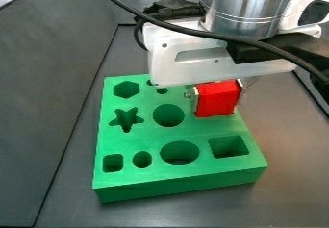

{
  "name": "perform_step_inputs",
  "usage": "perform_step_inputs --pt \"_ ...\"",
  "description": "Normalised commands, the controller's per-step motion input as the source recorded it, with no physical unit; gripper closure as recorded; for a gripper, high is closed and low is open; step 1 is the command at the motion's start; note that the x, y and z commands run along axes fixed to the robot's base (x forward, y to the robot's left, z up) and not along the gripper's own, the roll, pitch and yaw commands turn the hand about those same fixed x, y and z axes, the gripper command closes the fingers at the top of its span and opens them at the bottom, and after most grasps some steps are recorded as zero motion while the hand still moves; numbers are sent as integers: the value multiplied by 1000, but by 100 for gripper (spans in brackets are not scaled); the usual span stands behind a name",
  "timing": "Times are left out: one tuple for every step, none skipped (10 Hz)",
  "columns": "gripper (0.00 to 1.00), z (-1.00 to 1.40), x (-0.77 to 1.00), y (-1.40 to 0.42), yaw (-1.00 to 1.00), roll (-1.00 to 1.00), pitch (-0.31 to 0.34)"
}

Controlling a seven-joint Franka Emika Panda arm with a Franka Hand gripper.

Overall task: Pick up the double-square object. Move up. Move to above the board. Insert the double-square object.
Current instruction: Insert the double-square object.

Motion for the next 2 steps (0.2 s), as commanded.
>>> perform_step_inputs --pt "100 -11 -26 126 0 86 11" --pt "100 0 0 0 0 0 0"
